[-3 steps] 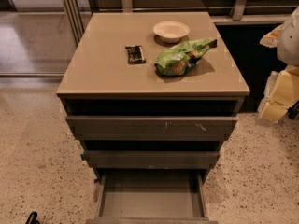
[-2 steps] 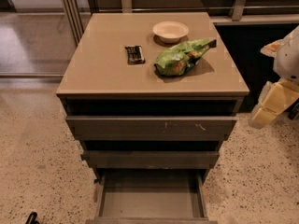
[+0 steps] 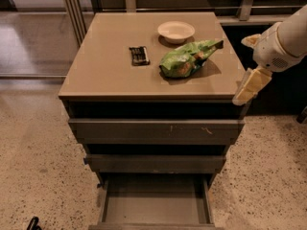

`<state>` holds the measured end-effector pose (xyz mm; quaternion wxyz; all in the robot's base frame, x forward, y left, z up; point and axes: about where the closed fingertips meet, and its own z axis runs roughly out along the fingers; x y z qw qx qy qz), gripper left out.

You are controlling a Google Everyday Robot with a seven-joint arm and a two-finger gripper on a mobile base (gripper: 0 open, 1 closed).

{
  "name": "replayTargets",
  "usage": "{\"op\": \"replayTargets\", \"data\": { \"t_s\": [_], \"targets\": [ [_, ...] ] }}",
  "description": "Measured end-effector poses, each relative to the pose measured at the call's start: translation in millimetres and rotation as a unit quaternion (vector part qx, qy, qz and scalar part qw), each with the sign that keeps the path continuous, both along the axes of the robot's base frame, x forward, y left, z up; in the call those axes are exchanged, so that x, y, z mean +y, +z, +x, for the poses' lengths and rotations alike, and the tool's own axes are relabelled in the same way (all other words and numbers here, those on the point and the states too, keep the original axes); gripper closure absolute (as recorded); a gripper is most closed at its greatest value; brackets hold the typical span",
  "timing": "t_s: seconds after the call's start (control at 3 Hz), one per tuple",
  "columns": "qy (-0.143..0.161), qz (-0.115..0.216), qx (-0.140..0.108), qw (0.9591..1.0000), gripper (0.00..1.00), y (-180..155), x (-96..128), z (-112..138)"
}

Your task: Place green rice chip bag into bottom drawer

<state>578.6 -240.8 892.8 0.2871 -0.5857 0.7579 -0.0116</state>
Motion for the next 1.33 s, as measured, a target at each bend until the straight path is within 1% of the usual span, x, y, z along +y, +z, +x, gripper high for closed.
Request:
{"op": "replayTargets", "data": {
  "t_s": [0.33, 0.67, 1.0, 1.33],
  "targets": [
    [0.045, 0.013, -0.020, 0.9987, 0.00, -7, 13, 59],
    [0.091, 0.026, -0.029, 0.9951, 0.00, -11, 40, 109],
    [0.127, 0.040, -0.031, 0.9906, 0.02, -17, 73, 148],
    [0.140, 0.009, -0.003, 0.9901, 0.24, -40, 91, 162]
  ]
}}
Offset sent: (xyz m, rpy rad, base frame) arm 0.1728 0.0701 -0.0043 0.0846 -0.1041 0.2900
